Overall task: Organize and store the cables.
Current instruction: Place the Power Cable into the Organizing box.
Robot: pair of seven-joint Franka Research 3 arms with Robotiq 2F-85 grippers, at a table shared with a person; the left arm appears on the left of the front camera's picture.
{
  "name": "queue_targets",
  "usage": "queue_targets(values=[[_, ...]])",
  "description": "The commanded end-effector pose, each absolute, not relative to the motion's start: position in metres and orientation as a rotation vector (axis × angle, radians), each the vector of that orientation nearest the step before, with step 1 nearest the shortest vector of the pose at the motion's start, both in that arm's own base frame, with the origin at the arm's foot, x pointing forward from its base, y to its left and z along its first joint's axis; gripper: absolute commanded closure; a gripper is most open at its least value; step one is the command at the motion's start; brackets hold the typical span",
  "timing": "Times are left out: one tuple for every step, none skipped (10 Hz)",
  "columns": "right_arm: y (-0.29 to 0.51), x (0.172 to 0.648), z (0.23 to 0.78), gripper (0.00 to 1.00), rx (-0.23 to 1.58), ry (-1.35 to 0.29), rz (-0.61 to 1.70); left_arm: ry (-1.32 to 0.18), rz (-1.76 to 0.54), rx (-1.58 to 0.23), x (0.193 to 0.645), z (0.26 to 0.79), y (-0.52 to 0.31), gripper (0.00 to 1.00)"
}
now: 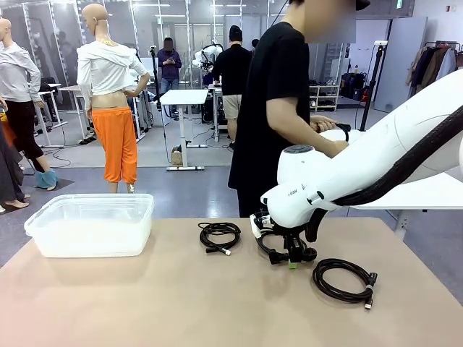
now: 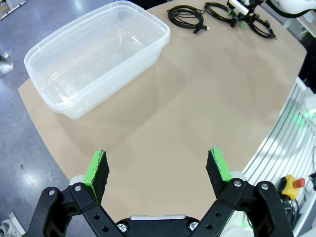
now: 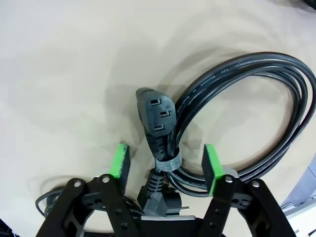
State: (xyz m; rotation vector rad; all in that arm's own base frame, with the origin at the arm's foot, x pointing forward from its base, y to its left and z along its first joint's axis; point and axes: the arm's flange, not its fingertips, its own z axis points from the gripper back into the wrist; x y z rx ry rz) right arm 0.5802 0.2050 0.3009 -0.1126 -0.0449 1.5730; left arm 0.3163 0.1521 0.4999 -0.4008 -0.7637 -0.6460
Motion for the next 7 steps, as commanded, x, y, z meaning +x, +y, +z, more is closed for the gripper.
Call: queue_targets(values=[[0.207, 0.586, 0.301, 1.0, -0.114, -0.014, 1.552, -0.774, -0.664, -0.412, 0.315, 0.499, 0.153, 0.0], [0.205, 0.589, 0.3, 1.0, -0.109, -0.008, 1.543, -0.774, -0.664, -0.412, 0.315, 0.499, 0.153, 0.0], [0.205, 0.59, 0.301, 1.0, -0.109, -0.006, 1.543, -0.774, -0.664, -0.412, 0.315, 0.499, 0.153, 0.0], [0.207, 0.591, 0.302, 0.97, -0.105, 0.0, 1.545, -0.774, -0.664, -0.412, 0.315, 0.499, 0.153, 0.0], [0.206, 0.593, 0.303, 1.0, -0.091, 0.012, 1.521, -0.774, -0.664, -0.412, 0.315, 0.499, 0.153, 0.0], [0.203, 0.597, 0.308, 1.0, -0.073, 0.013, 1.478, -0.774, -0.664, -0.412, 0.315, 0.499, 0.153, 0.0], [0.203, 0.597, 0.314, 1.0, -0.059, 0.004, 1.467, -0.774, -0.664, -0.412, 0.315, 0.499, 0.153, 0.0]])
